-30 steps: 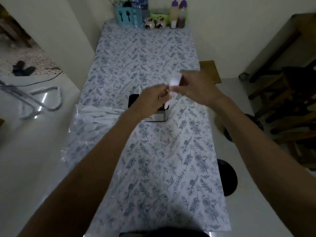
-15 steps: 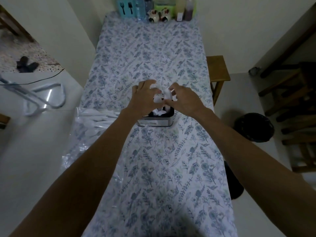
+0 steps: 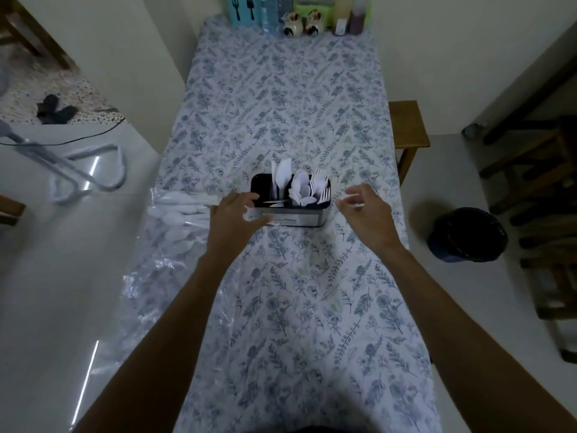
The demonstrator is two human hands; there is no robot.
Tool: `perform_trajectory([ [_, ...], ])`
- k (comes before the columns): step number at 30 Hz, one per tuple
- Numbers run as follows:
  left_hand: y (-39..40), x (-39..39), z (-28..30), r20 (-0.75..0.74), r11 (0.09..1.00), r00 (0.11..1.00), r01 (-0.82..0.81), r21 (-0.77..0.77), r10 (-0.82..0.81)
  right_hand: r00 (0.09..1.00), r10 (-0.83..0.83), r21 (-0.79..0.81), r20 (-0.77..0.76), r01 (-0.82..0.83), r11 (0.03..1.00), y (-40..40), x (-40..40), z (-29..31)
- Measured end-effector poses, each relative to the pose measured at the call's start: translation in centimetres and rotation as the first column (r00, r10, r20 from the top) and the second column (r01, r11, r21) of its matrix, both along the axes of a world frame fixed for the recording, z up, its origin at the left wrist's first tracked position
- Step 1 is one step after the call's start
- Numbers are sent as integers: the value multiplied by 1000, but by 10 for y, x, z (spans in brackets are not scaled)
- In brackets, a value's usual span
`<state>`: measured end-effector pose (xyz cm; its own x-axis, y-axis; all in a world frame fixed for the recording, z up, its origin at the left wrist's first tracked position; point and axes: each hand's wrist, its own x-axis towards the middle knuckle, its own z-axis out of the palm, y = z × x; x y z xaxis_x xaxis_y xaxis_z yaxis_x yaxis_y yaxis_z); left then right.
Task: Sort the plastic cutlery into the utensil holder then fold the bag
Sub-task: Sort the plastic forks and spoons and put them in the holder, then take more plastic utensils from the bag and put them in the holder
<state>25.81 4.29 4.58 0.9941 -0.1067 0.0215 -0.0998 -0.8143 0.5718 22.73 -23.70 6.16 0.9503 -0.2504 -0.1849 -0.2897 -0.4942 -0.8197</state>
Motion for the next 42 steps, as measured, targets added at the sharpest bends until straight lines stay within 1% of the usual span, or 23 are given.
perform_trajectory([
  [2, -9, 4, -3, 53, 1000, 998, -28, 0, 28, 1000, -16, 17, -7, 16, 1000, 5, -12, -3],
  [4, -15, 7, -4, 59, 998, 998, -30, -64, 34, 1000, -14, 32, -17, 14, 999, 10, -22, -6],
  [7, -19, 7, 2, 81, 983, 997, 10, -184, 5, 999, -7, 54, -33, 8, 999, 12, -35, -12],
  [11, -25, 13, 21, 165, 970, 986, 53, -238, -13, 999, -25, 83, -42, 29, 996, 11, -46, -15],
  [14, -28, 27, 33, 176, 981, 984, 55, -186, -22, 998, -33, 80, -44, 37, 996, 9, -49, -14],
  [16, -31, 38, 40, 206, 985, 976, 103, -138, -74, 999, -36, 74, -35, 39, 997, 8, -49, -13],
  [19, -38, 52, 43, 227, 988, 964, 150, -26, -140, 999, -41, 69, -31, 43, 997, 5, -49, -12],
  [21, -44, 58, 38, 175, 987, 972, 158, 19, -159, 998, -40, 68, -38, 43, 997, 4, -50, -11],
  [23, -48, 63, 31, 110, 990, 984, 138, 24, -140, 998, -43, 69, -38, 45, 997, 2, -51, -11],
  [28, -46, 58, 22, 83, 999, 996, 20, -42, -16, 998, -37, 71, -45, 40, 997, 2, -52, -9],
  [30, -42, 53, 22, 86, 998, 996, 20, -59, -15, 998, -26, 65, -48, 29, 997, 4, -52, -8],
  [32, -36, 42, 21, 122, 998, 992, 17, -67, -8, 998, -11, 70, -58, 15, 997, 9, -53, -5],
  [35, -19, 8, 14, 165, 996, 986, -25, -82, 38, 997, 21, 76, -73, -15, 997, 18, -59, -4],
  [36, -10, -7, 8, 143, 995, 988, -45, -87, 57, 996, 33, 77, -81, -27, 997, 23, -61, -5],
  [38, 14, -41, -7, 41, 993, 994, -102, -63, 104, 993, 59, 84, -105, -50, 995, 35, -67, -10],
  [40, 47, -76, -25, -62, 987, 985, -162, -9, 161, 985, 108, 82, -136, -97, 992, 53, -74, -15],
  [42, 86, -105, -41, -145, 973, 962, -225, 52, 231, 967, 186, 66, -176, -177, 982, 77, -80, -22],
])
